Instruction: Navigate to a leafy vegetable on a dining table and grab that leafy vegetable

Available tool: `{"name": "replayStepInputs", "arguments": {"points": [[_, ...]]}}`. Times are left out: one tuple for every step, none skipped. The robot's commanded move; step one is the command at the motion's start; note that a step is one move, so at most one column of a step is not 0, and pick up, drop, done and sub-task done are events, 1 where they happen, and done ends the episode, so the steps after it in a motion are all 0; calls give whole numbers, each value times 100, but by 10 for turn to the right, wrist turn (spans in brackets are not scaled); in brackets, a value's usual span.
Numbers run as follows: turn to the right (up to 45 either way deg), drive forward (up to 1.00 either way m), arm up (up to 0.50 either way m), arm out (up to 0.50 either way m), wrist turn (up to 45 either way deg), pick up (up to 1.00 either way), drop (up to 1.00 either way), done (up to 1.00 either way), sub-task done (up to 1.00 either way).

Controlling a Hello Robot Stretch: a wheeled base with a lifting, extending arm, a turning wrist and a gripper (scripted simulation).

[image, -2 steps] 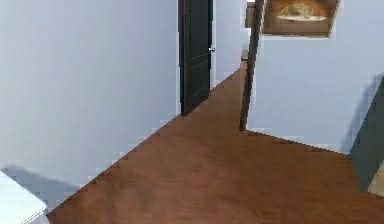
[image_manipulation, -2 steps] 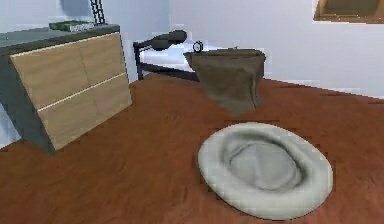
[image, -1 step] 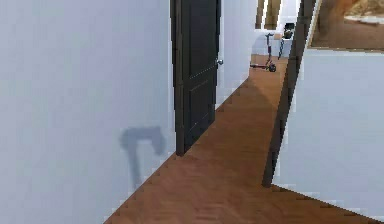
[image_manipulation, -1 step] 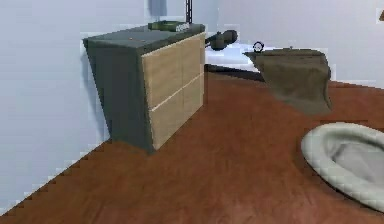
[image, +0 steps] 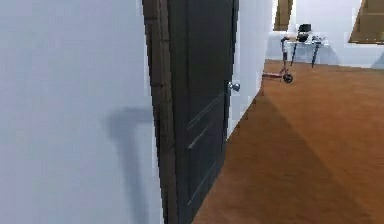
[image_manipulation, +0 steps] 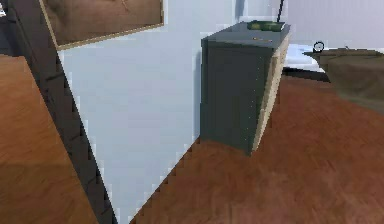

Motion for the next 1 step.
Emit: {"name": "replayStepInputs", "arguments": {"points": [[90, 0, 0, 0, 0, 0, 0, 0, 0]]}}
